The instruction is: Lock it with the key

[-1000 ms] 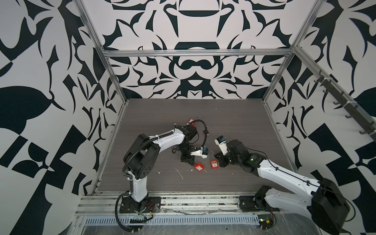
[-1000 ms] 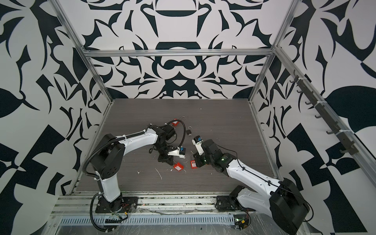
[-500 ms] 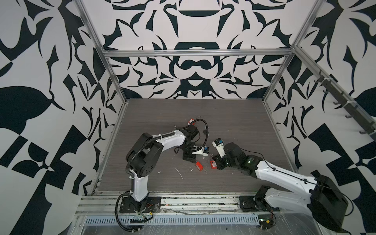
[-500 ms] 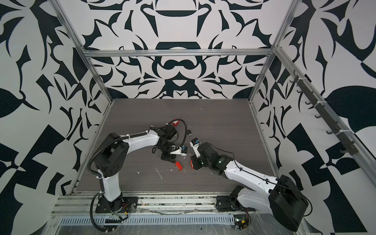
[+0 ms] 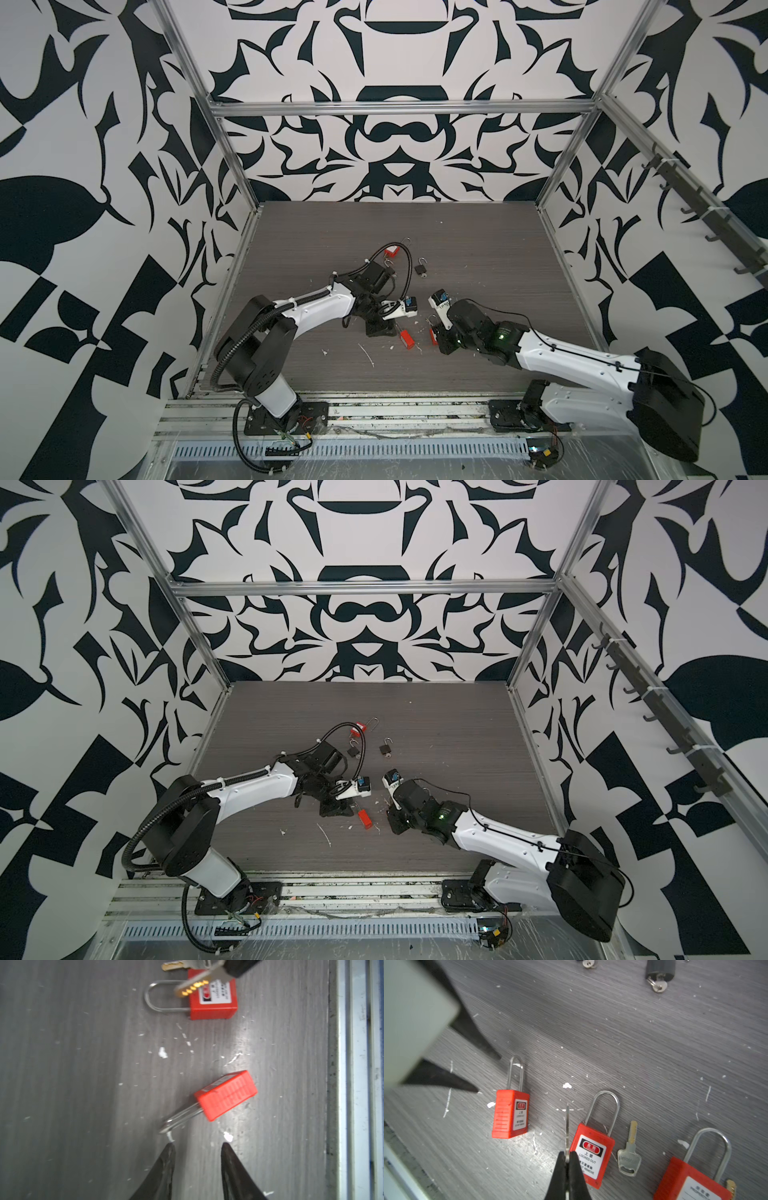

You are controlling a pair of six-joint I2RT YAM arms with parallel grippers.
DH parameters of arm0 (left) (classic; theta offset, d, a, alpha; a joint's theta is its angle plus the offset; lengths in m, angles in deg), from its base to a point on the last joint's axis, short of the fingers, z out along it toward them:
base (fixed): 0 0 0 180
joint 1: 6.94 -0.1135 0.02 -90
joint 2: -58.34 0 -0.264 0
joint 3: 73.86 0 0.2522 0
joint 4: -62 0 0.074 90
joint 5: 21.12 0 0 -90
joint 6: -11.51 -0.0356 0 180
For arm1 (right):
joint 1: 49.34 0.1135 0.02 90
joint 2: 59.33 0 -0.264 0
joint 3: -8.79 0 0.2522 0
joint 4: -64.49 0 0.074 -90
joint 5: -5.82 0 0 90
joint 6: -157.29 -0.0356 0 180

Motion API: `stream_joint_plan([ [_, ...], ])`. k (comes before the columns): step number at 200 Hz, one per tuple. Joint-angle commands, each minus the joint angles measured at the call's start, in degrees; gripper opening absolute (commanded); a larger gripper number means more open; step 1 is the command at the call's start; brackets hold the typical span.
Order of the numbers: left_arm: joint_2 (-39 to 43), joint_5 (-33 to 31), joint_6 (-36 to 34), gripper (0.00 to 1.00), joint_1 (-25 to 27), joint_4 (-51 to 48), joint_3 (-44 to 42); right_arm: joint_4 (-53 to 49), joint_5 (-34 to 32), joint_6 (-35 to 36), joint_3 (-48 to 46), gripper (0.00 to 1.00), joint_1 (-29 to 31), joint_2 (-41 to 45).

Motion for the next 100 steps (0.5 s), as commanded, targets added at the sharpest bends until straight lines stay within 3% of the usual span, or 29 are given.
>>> stream_joint_plan([
  [1, -0.5, -2.4, 3.8, 0.40, 2.2, 1.0, -0.5, 0.4, -3.7, -0.9, 2.6, 0.00, 0.3, 0.7],
  [31, -2.5, -5.3, 5.5, 0.40, 4.7, 2.4, 0.2, 0.5, -6.5, -1.9, 1.6, 0.00, 0.2, 3.1],
  [62, -5.0, -6.7, 7.8, 0.39, 6.4, 3.1, 2.8, -0.6, -13.7, -3.3, -0.8, 0.00, 0.3, 10.0],
  [100, -8.0, -8.9, 8.9, 0.39, 9.1, 3.7, 5.8, -0.8, -15.6, -3.8, -3.3, 0.00, 0.3, 14.4],
])
